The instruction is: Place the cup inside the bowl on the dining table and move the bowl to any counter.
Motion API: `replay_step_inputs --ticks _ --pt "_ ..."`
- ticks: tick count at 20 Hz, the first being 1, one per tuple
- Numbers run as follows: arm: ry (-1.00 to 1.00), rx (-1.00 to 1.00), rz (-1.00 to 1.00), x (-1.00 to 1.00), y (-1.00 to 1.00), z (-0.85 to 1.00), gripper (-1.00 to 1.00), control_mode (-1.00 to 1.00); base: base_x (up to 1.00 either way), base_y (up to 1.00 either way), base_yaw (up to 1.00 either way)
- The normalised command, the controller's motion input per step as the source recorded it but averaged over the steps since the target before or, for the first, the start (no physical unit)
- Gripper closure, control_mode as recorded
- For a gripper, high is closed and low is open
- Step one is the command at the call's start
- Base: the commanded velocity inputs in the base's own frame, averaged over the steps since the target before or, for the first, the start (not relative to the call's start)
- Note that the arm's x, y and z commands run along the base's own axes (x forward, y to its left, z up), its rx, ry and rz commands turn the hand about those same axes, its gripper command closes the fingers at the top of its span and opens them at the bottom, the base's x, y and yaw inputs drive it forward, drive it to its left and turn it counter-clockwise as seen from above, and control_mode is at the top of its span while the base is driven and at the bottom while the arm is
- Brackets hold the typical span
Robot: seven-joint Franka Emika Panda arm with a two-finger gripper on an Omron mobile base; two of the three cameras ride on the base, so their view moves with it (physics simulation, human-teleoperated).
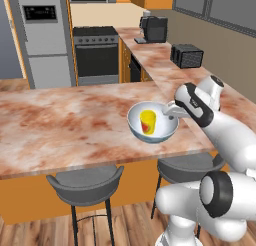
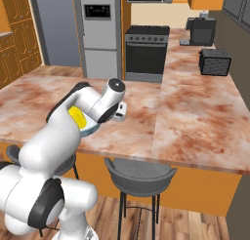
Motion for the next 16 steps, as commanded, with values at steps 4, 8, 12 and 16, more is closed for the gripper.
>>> replay_step_inputs --ticks 4,8,12,16 --pt "0.0 0.0 0.0 0.0 0.0 0.0 1.0 -1.0 0.0 0.0 0.0" --pt "0.0 0.0 0.0 0.0 0.0 0.0 1.0 -1.0 0.0 0.0 0.0" --pt "0.0 0.0 0.0 0.0 0.0 0.0 1.0 -1.0 0.0 0.0 0.0" --pt "0.0 0.0 0.0 0.0 0.0 0.0 1.0 -1.0 0.0 0.0 0.0"
